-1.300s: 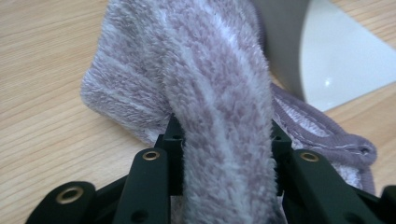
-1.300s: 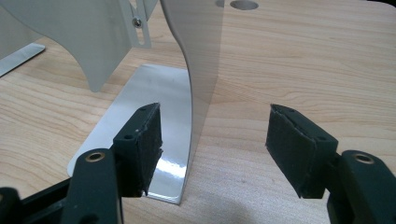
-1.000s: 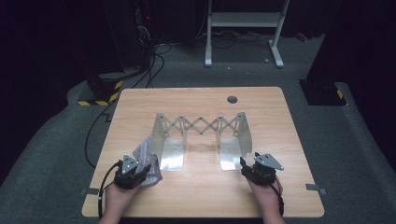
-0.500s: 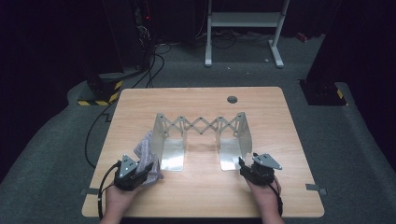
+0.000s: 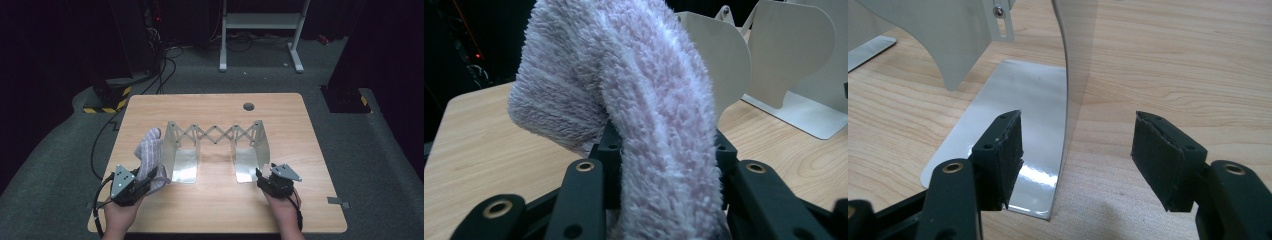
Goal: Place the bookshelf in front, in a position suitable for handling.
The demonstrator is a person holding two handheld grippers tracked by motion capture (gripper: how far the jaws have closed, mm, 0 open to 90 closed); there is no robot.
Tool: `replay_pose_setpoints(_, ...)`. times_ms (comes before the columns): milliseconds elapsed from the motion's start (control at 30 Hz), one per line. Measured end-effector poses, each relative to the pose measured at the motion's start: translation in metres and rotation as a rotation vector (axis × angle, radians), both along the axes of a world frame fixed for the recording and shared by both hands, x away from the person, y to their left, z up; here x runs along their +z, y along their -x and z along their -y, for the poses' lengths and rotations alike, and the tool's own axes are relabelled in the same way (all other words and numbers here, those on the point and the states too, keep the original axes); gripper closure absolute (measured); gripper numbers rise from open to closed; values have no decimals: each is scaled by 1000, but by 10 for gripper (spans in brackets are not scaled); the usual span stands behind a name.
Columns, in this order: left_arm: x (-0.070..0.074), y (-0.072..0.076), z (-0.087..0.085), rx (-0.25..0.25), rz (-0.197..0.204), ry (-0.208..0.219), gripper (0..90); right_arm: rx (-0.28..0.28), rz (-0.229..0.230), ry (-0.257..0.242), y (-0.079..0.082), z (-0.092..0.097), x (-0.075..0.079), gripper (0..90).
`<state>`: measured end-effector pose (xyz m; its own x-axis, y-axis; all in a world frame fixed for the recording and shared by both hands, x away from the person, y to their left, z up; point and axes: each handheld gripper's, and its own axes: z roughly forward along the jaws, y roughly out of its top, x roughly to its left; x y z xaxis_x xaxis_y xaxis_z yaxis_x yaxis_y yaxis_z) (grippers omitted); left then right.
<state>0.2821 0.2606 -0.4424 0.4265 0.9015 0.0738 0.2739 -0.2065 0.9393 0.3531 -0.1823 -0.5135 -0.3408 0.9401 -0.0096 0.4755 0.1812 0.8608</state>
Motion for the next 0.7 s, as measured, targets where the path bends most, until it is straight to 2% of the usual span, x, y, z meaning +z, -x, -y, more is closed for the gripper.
replay_pose_setpoints(167, -12, -5, 2, 2, -41, -23, 628, 1, 0, 2, 0, 1, 1, 372)
replay_pose_setpoints(267, -24, -10, 4, 0, -84, -40, 629, 1, 1, 1, 0, 1, 1, 373)
replay_pose_setpoints(367, -41, -18, 6, -4, -146, -61, 632, 0, -1, 0, 0, 2, 1, 373)
replay_pose_setpoints(433, -55, -26, 7, -13, -217, -70, 634, 0, -5, 0, -1, 3, 1, 375)
replay_pose_setpoints(467, -55, -26, 7, -13, -217, -70, 634, 0, -5, 0, -1, 3, 1, 375)
replay_pose_setpoints(667, -75, -36, 9, -14, -318, -113, 633, 7, -10, 1, -1, 4, 1, 387)
replay_pose_setpoints(700, -77, -36, 10, -15, -322, -113, 633, 8, -9, 1, -1, 4, 1, 392)
